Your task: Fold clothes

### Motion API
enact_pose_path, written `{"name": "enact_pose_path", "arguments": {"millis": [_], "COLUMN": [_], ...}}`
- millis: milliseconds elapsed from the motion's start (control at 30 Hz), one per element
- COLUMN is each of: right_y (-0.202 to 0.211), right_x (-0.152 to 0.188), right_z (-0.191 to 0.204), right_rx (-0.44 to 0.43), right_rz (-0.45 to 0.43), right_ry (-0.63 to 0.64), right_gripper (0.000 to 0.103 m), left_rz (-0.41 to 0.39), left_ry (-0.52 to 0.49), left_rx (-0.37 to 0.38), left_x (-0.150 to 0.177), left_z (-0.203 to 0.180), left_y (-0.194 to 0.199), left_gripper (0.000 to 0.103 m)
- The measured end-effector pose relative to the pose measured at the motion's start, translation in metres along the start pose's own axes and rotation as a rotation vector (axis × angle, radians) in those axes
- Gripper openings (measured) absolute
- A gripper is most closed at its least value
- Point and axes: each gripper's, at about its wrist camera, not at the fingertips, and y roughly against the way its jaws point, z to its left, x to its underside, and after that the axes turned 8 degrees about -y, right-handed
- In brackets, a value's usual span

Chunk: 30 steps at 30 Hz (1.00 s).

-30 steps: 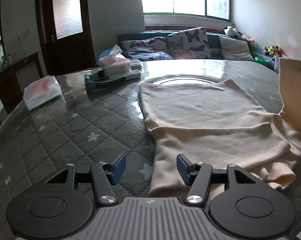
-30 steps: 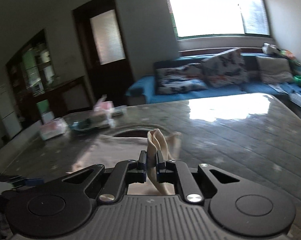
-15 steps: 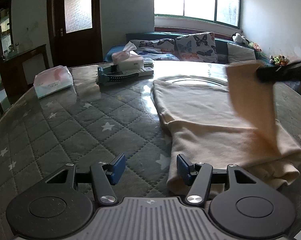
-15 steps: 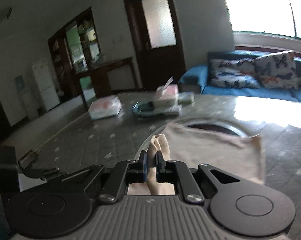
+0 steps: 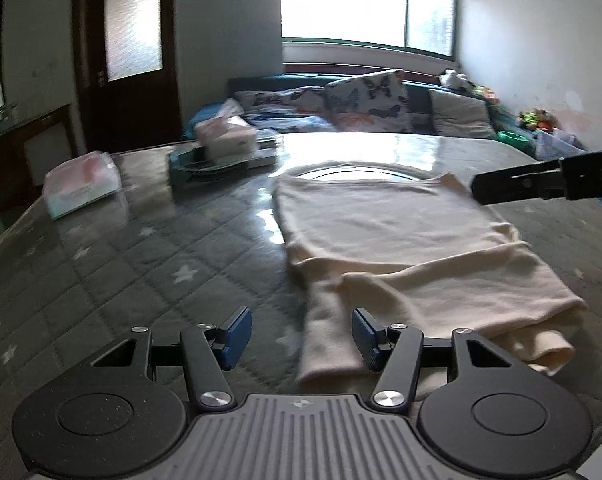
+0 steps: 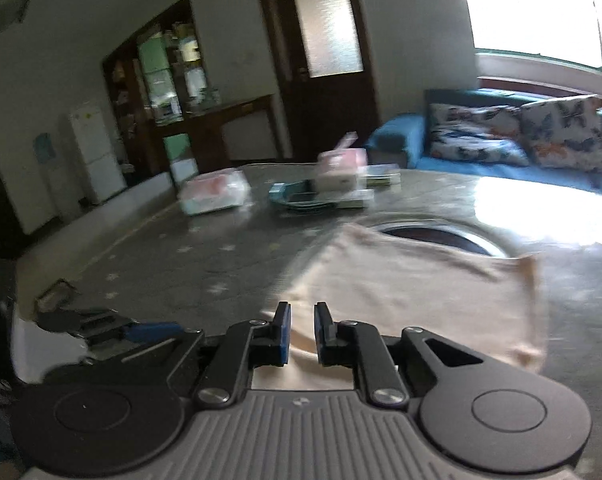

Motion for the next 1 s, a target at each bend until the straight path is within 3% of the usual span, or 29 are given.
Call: {"name": "enact_pose_path", "arguments": {"millis": [233,367,633,833,1000], "right_y": [0.034,0.04,0.017,-0.006,-0.013], "right_x": [0.015,0.029,0.035,0.034,0.034], "right_z": [-0.058,-0.082,-0.093,-0.09,-0.093], "right_rx": [0.183,0.233,0.235,0.215,0.226], "right_rz": [0.027,0.067,0.084,0.082,0.087], "right_ry": [0.005,-0.006,0.002,0.01,0.024], "right_gripper": [0.019,0.019,0.019,0.019,0.021], "left_rz": [0.009,0.051,0.062,0.015,0.078], "left_ry": [-0.091,-0.101,-0.121,-0.161,-0.182], "left_rx": [0.069,0.067,0.046,0.014,-0.013], "left_x": [-0.005,-0.005,-0.009,-0.018,-0.014], "left_z": [-0.027,-0.034,-0.033,-0.034,-0.027], "left_y": [-0.011,-0.021,-0.026,-0.016,-0.024], "left_gripper": [0.052,0.052,0.007,0.005,0.009]}}
